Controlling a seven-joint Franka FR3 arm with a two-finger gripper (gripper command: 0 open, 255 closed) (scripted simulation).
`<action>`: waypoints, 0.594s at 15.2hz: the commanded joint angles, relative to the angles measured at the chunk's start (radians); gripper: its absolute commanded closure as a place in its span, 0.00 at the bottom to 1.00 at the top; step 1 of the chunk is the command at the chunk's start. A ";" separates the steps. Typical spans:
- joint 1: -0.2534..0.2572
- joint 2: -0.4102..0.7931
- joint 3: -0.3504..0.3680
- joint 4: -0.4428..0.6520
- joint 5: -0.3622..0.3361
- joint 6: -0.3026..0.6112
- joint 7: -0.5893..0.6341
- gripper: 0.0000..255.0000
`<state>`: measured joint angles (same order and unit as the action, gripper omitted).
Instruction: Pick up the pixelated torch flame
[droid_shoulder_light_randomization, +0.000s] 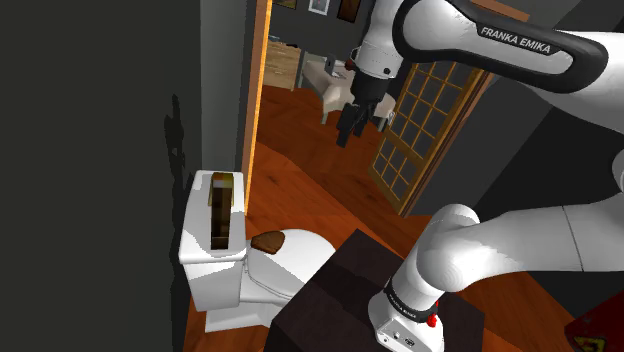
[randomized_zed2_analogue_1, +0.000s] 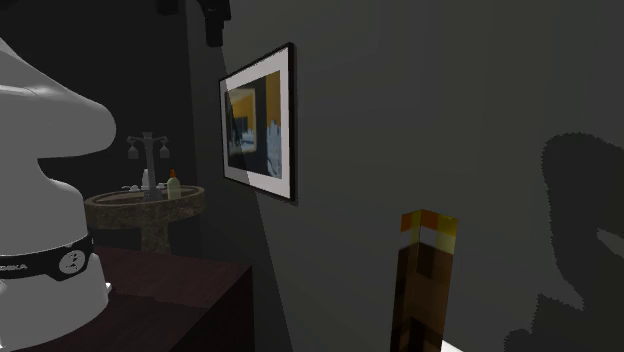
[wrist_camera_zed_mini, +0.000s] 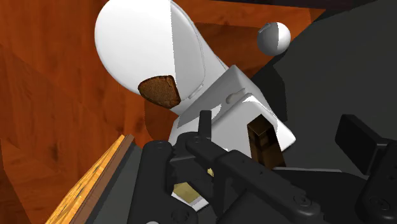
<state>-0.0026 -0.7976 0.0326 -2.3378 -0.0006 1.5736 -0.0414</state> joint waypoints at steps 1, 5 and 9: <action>0.000 0.000 0.000 0.000 0.000 0.000 0.000 0.00; -0.005 0.093 0.056 -0.024 0.031 0.121 0.096 0.00; -0.013 0.207 0.109 -0.023 0.051 0.239 0.190 0.00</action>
<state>-0.0124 -0.6240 0.1290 -2.3598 0.0461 1.7756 0.1245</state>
